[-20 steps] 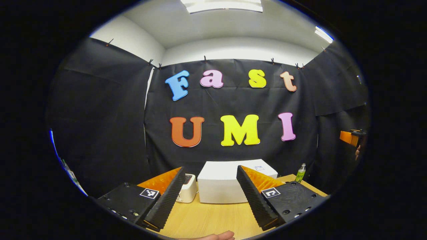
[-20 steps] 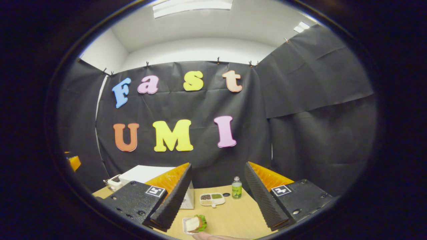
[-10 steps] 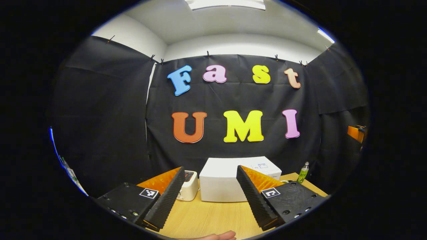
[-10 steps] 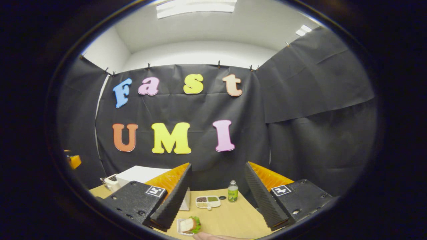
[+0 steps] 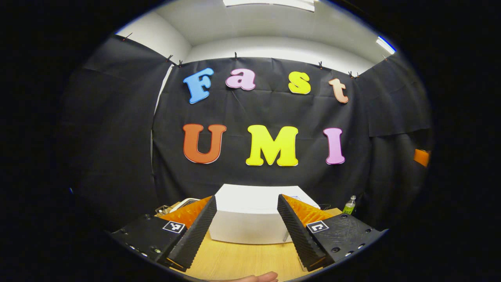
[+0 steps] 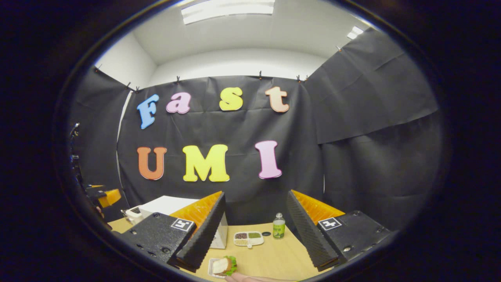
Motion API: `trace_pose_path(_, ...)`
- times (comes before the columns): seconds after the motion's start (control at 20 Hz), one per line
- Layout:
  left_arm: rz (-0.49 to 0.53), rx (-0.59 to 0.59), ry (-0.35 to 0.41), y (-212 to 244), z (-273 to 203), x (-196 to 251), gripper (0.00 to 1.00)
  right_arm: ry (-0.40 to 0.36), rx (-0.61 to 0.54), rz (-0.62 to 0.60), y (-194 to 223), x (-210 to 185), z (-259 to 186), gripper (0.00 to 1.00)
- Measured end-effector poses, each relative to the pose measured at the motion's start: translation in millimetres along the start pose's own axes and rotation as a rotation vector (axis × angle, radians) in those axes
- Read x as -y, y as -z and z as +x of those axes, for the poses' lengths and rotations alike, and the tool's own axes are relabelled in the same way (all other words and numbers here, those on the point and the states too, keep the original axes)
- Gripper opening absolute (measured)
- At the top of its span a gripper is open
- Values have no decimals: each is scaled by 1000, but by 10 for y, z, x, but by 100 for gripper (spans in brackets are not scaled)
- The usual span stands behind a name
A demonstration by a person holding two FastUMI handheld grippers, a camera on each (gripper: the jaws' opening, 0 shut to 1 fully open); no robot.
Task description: Open the microwave oven with the left hand, put the food in, and close the microwave oven.
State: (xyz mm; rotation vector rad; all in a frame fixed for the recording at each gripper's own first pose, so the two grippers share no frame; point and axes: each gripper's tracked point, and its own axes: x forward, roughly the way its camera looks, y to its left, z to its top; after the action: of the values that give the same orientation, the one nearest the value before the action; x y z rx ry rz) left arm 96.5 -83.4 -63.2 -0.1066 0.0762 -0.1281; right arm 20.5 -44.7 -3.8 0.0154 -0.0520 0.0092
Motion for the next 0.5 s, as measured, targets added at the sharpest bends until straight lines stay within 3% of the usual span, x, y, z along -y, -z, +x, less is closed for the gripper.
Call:
trace_pose_path(0.05, 4, -12, 8, 99, 105, 76, 96, 2, 1, 1, -6, 7, -7, 100)
trace_pose_path(0.15, 16, -34, 13, 313, 308, 190, 97, -4, -15, 11, 49, 26, -32, 100)
trace_pose_path(0.2, 17, -37, 12, 418, 424, 257, 97, -14, -25, 17, 74, 1, -46, 91)
trace_pose_path(0.3, 31, -44, 18, 671, 641, 414, 97, -38, -22, 11, 71, -27, -88, 90)
trace_pose_path(0.4, 49, -71, 30, 988, 824, 591, 97, -56, -9, 13, 53, -47, -142, 91)
trace_pose_path(0.45, 55, -94, 37, 1157, 911, 684, 97, -65, -7, 13, 55, -61, -167, 100)
trace_pose_path(0.5, 57, -120, 42, 1327, 979, 768, 97, -77, -6, 10, 76, -81, -203, 100)
